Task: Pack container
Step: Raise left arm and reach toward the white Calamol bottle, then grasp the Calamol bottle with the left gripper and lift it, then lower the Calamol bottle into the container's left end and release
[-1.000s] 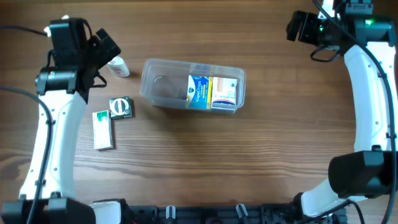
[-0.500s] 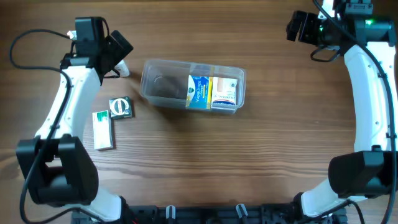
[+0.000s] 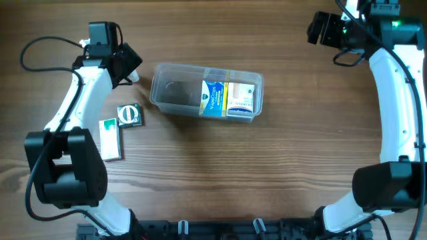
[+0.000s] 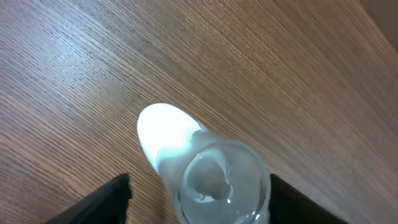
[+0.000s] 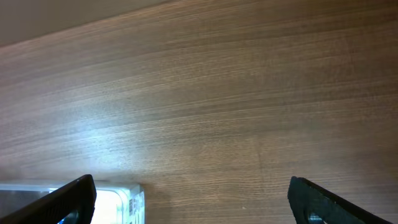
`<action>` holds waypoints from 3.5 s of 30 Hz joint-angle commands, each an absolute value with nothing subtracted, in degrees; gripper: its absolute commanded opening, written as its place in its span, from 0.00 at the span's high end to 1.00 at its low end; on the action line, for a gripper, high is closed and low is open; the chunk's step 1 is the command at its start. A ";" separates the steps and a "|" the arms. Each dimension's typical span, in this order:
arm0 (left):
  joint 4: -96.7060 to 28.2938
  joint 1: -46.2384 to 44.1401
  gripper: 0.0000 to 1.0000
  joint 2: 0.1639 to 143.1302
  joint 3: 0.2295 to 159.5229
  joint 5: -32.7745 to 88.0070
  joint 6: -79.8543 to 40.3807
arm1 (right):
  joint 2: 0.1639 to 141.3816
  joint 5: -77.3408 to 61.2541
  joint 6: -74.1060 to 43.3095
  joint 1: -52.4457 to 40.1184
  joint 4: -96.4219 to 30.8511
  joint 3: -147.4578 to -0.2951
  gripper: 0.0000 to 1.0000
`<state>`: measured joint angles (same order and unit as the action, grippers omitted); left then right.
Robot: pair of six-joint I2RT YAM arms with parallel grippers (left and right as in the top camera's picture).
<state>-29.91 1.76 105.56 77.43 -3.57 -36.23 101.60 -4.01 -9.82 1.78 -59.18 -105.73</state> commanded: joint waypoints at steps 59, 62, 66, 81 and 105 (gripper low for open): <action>-31.59 -4.89 0.69 89.76 78.02 -6.92 -17.02 | 101.47 -3.88 -10.50 1.80 -59.18 -106.17 0.00; -32.88 -9.63 0.69 85.58 78.02 -6.96 -13.65 | 101.47 -3.88 -10.52 1.80 -59.16 -106.17 0.00; -35.09 -14.81 0.69 83.24 78.02 -6.96 -12.10 | 101.47 -3.88 -10.52 1.80 -59.16 -106.17 0.00; -38.89 -16.51 0.71 90.85 78.00 -6.92 -6.33 | 101.47 -3.88 -10.52 1.80 -59.16 -106.17 0.00; -34.48 -16.49 0.66 104.49 77.95 -7.40 1.50 | 101.47 -3.88 -10.50 1.80 -59.18 -106.17 0.00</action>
